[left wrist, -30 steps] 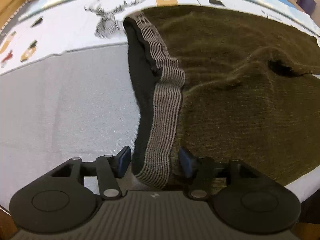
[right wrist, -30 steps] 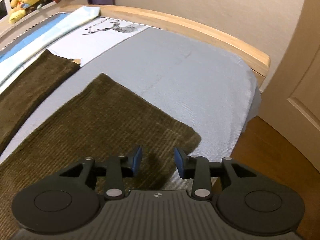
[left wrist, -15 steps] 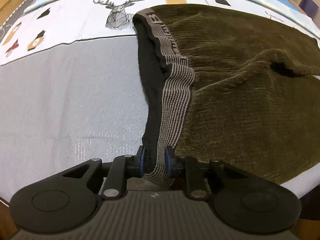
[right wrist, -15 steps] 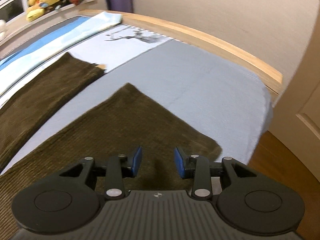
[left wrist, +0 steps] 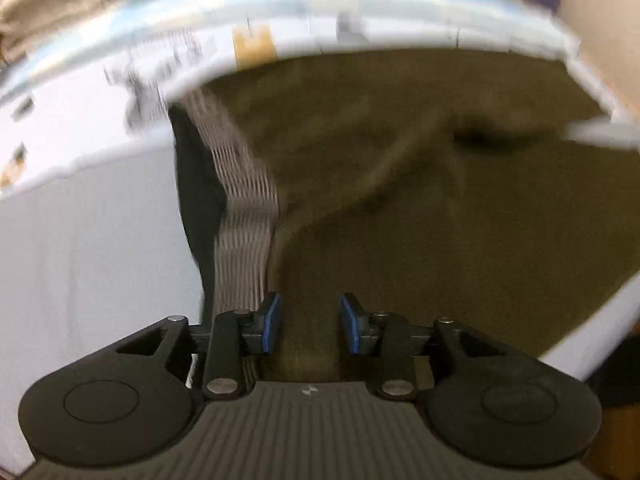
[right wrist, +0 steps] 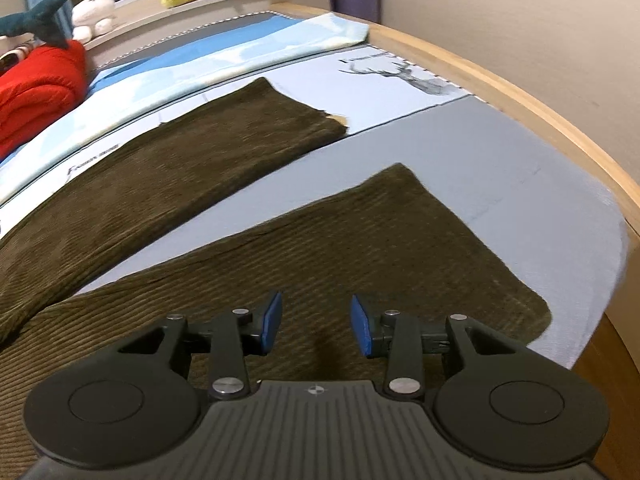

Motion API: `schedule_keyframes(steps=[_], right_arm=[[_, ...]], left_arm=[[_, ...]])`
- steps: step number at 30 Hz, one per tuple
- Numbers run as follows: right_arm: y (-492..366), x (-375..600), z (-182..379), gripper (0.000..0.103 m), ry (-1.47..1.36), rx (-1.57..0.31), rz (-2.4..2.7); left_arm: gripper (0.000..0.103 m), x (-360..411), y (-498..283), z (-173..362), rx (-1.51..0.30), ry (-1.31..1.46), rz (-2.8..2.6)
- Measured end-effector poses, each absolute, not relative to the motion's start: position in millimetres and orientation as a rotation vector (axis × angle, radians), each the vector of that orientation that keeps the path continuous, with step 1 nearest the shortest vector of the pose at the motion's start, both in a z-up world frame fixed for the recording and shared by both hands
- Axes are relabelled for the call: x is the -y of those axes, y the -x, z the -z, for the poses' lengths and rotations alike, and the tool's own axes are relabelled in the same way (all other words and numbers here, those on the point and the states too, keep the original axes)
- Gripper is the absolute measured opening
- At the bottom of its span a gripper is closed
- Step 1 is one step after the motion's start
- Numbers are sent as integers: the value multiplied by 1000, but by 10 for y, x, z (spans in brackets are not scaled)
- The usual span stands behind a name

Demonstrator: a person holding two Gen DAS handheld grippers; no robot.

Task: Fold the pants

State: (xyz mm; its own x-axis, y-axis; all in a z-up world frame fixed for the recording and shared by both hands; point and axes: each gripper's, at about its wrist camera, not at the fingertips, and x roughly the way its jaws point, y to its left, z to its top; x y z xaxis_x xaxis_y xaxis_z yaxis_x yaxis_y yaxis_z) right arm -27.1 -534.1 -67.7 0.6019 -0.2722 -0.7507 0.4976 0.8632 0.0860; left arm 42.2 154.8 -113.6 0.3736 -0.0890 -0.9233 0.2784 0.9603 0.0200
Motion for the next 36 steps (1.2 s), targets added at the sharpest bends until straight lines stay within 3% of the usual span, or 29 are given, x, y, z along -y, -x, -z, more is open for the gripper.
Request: schedule_keyframes(steps=[5, 11, 18, 25, 36], right_arm=[[235, 5180, 616, 40, -265, -780, 424], [197, 5053, 573, 40, -198, -747, 386], [142, 4965, 514, 39, -172, -699, 354], [55, 4757, 426, 38, -118, -627, 293], [-126, 4533, 265, 38, -153, -516, 226]], left_arm=[[39, -1586, -514, 1169, -1213, -126, 177], [47, -1601, -583, 1025, -1134, -88, 144], [73, -1645, -708, 868, -1026, -46, 37], [73, -1641, -884, 860, -1018, 10, 8], [73, -1608, -1120, 656, -858, 73, -124]])
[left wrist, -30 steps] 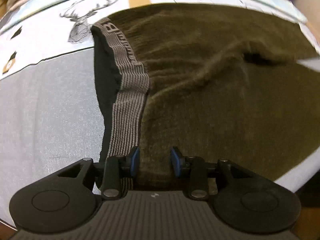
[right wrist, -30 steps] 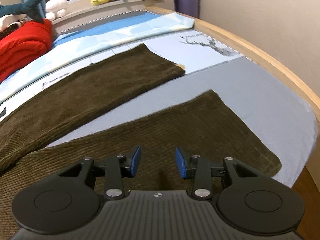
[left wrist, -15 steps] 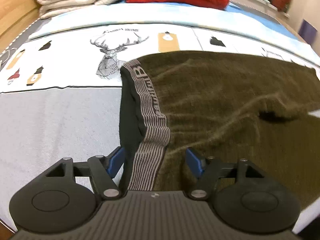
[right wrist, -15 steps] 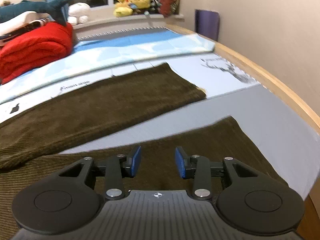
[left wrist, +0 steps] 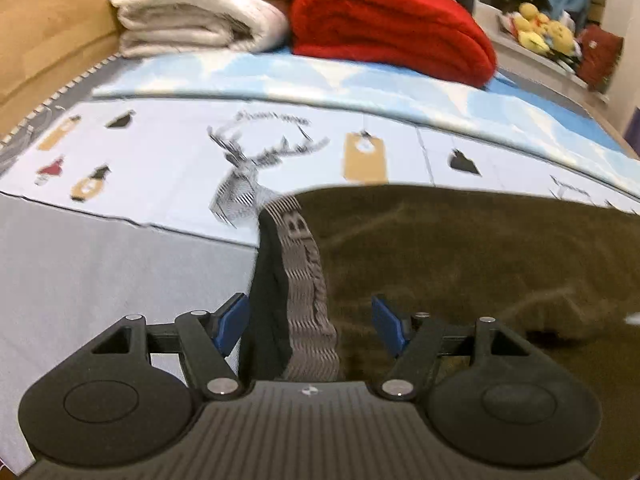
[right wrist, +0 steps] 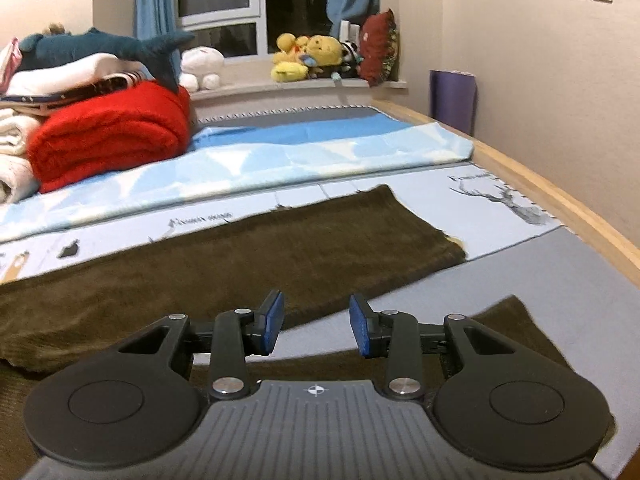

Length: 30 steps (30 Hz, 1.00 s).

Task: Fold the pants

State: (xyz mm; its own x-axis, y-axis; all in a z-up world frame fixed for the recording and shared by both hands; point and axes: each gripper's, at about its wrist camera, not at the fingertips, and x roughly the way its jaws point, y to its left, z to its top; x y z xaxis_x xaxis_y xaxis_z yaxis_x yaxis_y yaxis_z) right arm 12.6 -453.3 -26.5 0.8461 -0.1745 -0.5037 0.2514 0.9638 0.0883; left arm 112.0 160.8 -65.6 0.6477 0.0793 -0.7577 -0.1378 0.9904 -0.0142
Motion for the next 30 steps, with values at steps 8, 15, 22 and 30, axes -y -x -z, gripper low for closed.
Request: schedule_keyframes(steps=[8, 15, 22, 30], right_arm=[[-317, 4284, 172, 53, -106, -517, 184], [-531, 4104, 161, 55, -79, -560, 131], [-729, 3984, 134, 55, -63, -573, 95], [-862, 3907, 162, 55, -38, -594, 68]], left_arm=[[87, -1480, -1485, 598, -743, 72, -123], [87, -1282, -2039, 832, -723, -7, -64], [87, -1160, -2617, 1104, -735, -108, 16], [87, -1205, -3137, 1388, -853, -133, 143]])
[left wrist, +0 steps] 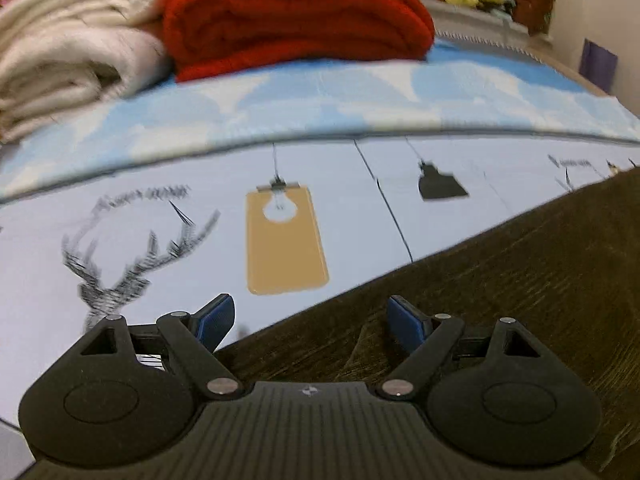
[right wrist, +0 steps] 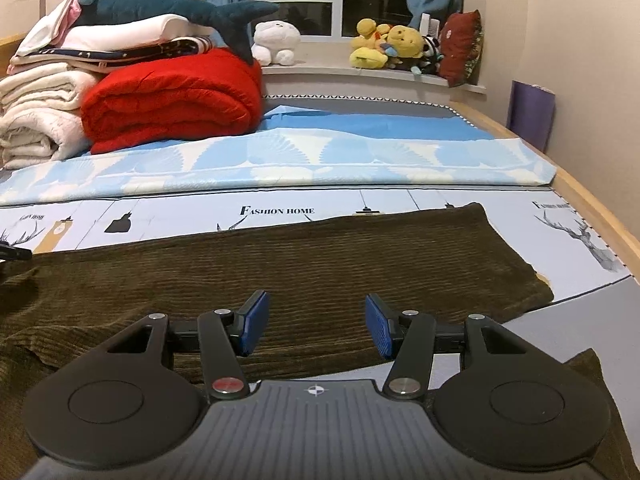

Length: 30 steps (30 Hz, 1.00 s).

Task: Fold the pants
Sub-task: 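Grasp the waistband with the left gripper and fold it over toward the legs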

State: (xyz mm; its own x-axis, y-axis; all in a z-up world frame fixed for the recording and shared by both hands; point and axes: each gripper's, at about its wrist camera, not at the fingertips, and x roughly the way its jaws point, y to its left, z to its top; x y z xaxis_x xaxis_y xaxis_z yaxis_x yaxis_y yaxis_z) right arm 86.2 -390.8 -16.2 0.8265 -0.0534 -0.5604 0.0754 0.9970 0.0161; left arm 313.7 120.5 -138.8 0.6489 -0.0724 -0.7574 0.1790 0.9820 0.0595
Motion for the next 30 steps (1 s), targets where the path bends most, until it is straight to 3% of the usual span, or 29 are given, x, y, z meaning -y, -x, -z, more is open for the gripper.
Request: schedule_keyframes(steps=[2, 5, 6, 8, 9, 18, 24, 30], right_arm=[[-887, 3895, 171, 55, -36, -603, 69], [-924, 3885, 184, 55, -31, -615, 74], [-930, 3874, 186, 55, -29, -617, 74], [-933, 3849, 180, 55, -22, -619, 74], [-932, 3842, 177, 55, -19, -618, 74], [-875, 3850, 92, 54, -6, -597, 115], [-766, 3911, 91, 41, -55, -588, 145], [-539, 4005, 191, 39, -109, -604, 164]], left_arm=[[86, -1204, -3201, 1491, -901, -132, 166], [68, -1161, -3196, 1572, -906, -149, 218], [49, -1160, -3191, 1560, -903, -138, 242], [25, -1137, -3168, 1496, -890, -145, 260], [3, -1122, -3146, 1460, -877, -166, 252], [3, -936, -2446, 895, -820, -239, 337], [2, -786, -1358, 325, -790, -217, 433], [3, -770, -654, 549, -944, -85, 422]])
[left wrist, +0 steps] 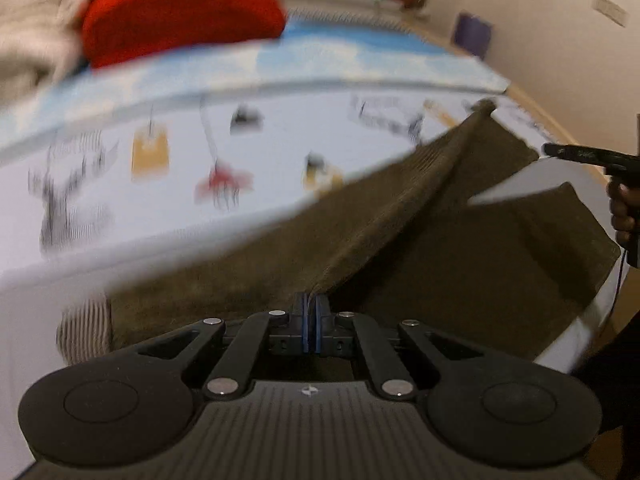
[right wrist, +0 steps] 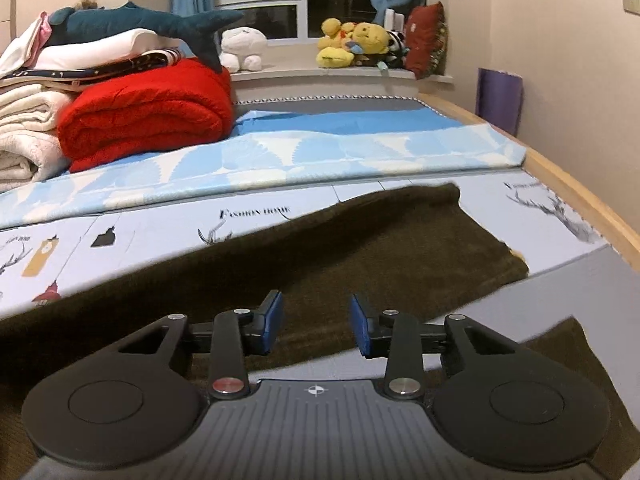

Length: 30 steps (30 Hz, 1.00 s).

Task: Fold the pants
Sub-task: 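Grasp the waistband with the left gripper and fold it over toward the legs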

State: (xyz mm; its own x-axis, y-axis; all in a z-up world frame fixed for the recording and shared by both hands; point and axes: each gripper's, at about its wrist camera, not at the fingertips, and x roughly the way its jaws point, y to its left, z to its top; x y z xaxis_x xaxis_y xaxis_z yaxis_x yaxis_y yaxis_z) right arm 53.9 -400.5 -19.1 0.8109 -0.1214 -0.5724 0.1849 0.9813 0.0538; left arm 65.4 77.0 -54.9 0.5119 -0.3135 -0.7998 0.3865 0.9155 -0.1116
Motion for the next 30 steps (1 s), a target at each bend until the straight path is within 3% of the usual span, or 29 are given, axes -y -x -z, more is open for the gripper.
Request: schedule_keyframes(steps=[2, 6, 11, 13, 15, 20, 21, 23, 24, 25, 30], right_arm=[[-489, 4052, 208, 39, -119, -608, 165], [-458, 4167, 252, 39, -158, -621, 169], [-500, 4268, 317, 39, -206, -639, 175], [-533, 4302, 341, 39, -225, -647, 172], [-580, 4360, 366, 39, -258, -654, 171], [-716, 4628, 430, 40, -430, -643, 180], [-758, 4693, 454, 40, -474, -640, 182], [-855, 4816, 520, 40, -552, -634, 186], [-900, 4862, 559, 40, -580, -633, 186], [-971, 4912, 606, 40, -609, -634, 189], [-1321, 5131, 867, 41, -742, -631, 228]], left_arm=[[5, -938, -613, 522, -956, 51, 345], [22, -1331, -570, 576, -994, 399, 273], [35, -1330, -738, 935, -1218, 498, 207], [50, -1317, -859, 1115, -1305, 520, 184], [57, -1352, -945, 1253, -1344, 526, 123], [57, -1573, -1106, 1232, -1241, 672, 20], [54, -1607, -1118, 1205, -1211, 687, 2], [37, -1634, -1141, 1145, -1162, 690, -35], [21, -1633, -1151, 1116, -1142, 670, -47], [16, -1616, -1161, 1073, -1120, 636, -52], [15, -1587, -1175, 897, -1055, 578, -50]])
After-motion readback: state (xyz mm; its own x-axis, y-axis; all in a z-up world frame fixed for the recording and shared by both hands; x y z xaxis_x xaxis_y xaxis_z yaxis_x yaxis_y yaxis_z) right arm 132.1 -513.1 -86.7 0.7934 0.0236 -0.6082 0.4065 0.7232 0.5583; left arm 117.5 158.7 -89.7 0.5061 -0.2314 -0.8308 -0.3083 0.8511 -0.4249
